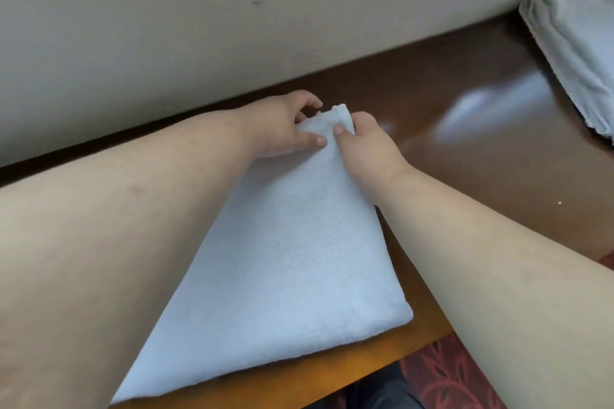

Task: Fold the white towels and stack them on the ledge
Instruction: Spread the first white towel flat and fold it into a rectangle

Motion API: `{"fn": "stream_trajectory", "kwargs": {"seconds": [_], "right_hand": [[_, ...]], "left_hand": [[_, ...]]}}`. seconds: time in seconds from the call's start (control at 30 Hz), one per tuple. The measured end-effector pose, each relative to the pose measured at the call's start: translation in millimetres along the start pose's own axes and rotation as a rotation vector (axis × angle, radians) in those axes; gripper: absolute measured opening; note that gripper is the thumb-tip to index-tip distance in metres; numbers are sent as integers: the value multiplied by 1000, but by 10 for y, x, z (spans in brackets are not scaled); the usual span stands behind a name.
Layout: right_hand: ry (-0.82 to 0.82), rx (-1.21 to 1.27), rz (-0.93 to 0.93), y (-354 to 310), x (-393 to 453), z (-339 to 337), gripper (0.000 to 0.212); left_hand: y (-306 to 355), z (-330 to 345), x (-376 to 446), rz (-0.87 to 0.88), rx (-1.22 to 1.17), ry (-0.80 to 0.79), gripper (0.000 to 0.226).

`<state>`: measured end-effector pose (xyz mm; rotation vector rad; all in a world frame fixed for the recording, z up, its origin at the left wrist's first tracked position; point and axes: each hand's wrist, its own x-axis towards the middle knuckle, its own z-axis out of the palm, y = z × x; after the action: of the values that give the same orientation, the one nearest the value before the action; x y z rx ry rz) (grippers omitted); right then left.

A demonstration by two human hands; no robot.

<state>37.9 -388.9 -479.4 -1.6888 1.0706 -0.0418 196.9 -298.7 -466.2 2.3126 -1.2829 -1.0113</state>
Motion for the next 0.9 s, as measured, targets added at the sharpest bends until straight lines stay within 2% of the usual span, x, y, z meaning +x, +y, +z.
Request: {"fn": "stream_trajectory", "kwargs": {"seconds": [0.1, 0.17, 0.3, 0.4, 0.5, 0.57, 0.67, 0.73, 0.83, 0.9], "right_hand": [[-113, 319, 54, -37, 22, 31, 14], [-137, 399, 115, -18, 80, 39, 14], [-135, 293, 123, 19, 159, 77, 17], [-88, 200, 80, 58, 138, 102, 8], [-33, 154, 75, 86, 129, 112, 9], [-12, 126, 81, 68, 127, 116, 11], [16, 94, 81, 48, 127, 136, 18], [32, 75, 76, 60, 128, 126, 16], [49, 45, 79, 58, 135, 141, 16], [63, 23, 88, 48, 143, 152, 18]], "left_hand": [[-37, -25, -31, 13, -40, -14, 40], [-50, -26, -2, -8, -10, -1, 31], [-87, -34, 16, -6, 76, 126, 26], [-168, -11, -85, 31, 57, 181, 27], [-295, -112, -181, -58, -20, 62, 43], [-413, -258, -223, -131, 140, -57, 50], [-607, -402, -299, -242, 321, -230, 46], [-674, -430, -344, -249, 260, -211, 41], [-752, -511, -450, -217, 196, -71, 39], [-855, -582, -583, -230, 209, -71, 38]]}}
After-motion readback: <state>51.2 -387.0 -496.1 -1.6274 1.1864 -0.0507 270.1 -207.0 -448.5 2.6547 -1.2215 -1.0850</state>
